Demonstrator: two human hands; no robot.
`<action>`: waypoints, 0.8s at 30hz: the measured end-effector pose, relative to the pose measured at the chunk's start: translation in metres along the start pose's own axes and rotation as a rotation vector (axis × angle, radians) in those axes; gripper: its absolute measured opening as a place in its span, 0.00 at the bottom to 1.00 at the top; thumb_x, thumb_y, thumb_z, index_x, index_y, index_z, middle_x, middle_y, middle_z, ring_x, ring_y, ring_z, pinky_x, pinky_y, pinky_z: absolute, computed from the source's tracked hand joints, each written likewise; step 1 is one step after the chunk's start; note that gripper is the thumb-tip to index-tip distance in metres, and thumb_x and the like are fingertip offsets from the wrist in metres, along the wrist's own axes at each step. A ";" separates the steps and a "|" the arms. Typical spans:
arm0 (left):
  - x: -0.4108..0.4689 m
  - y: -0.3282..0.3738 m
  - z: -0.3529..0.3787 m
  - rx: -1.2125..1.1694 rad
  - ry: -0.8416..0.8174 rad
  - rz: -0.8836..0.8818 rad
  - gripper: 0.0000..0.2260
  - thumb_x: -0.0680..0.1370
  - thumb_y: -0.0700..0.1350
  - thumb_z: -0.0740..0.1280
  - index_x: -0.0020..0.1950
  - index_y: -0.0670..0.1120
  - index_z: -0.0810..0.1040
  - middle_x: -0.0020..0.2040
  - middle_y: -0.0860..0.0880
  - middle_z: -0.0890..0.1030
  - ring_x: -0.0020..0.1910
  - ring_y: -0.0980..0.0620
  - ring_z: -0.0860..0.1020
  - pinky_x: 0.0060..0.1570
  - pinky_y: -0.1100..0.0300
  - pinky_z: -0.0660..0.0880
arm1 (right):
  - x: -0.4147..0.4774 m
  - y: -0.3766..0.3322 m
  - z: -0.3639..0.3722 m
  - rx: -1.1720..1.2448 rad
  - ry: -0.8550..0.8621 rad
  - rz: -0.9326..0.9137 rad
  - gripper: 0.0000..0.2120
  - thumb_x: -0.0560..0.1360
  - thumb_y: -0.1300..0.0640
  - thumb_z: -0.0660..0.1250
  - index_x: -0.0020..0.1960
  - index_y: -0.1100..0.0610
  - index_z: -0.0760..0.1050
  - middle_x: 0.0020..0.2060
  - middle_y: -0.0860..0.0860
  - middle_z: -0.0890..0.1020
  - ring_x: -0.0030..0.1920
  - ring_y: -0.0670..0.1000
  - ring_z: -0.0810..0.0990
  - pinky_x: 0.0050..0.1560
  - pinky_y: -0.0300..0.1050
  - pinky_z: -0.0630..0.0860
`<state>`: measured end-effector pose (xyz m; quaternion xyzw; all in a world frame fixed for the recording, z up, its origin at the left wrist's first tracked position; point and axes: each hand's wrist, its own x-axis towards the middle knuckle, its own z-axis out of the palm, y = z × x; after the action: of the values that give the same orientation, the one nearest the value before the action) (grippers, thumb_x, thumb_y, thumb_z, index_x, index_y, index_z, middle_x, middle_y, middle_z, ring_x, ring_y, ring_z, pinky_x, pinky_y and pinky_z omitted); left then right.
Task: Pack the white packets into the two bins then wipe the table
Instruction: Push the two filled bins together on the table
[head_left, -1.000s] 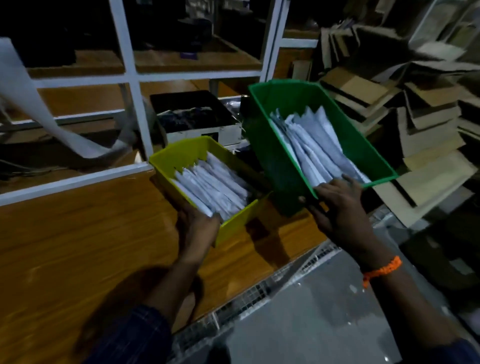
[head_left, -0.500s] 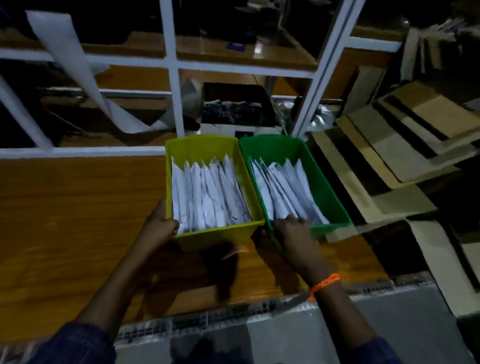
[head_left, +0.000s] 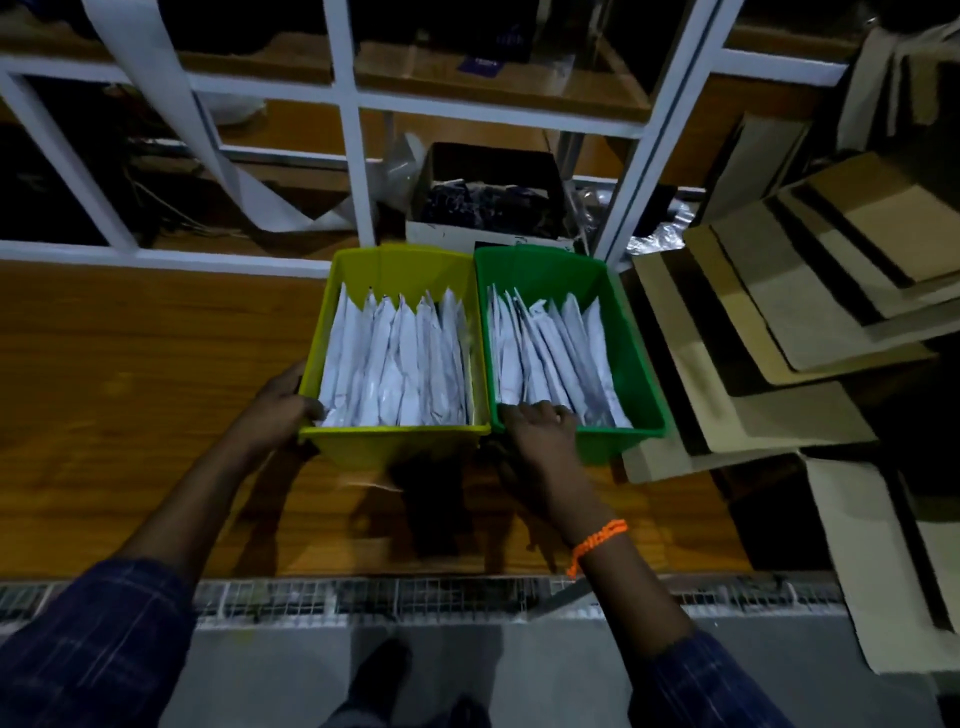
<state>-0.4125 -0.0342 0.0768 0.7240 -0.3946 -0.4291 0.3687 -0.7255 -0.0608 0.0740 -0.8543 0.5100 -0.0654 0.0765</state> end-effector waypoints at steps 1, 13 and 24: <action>0.002 -0.002 -0.002 -0.003 0.007 0.013 0.27 0.76 0.29 0.63 0.66 0.57 0.71 0.48 0.47 0.81 0.36 0.44 0.78 0.21 0.60 0.73 | -0.003 0.003 0.004 0.034 0.057 -0.003 0.26 0.70 0.50 0.70 0.67 0.57 0.73 0.53 0.55 0.81 0.56 0.61 0.77 0.62 0.57 0.64; -0.090 -0.100 -0.068 0.408 0.172 0.325 0.23 0.82 0.63 0.54 0.68 0.50 0.73 0.61 0.47 0.80 0.59 0.46 0.77 0.54 0.51 0.76 | -0.033 -0.187 0.050 0.388 0.391 -0.293 0.21 0.79 0.51 0.67 0.68 0.61 0.73 0.57 0.58 0.81 0.57 0.60 0.78 0.55 0.54 0.75; -0.178 -0.315 -0.325 0.703 0.325 0.279 0.27 0.83 0.58 0.54 0.77 0.45 0.64 0.77 0.44 0.65 0.76 0.42 0.60 0.73 0.43 0.62 | -0.029 -0.510 0.223 0.261 0.135 -0.292 0.29 0.81 0.44 0.58 0.77 0.58 0.60 0.77 0.60 0.60 0.78 0.61 0.56 0.76 0.62 0.55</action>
<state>-0.0931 0.3189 -0.0228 0.8039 -0.5480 -0.0944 0.2111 -0.2577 0.2179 -0.0449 -0.8956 0.3720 -0.1986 0.1417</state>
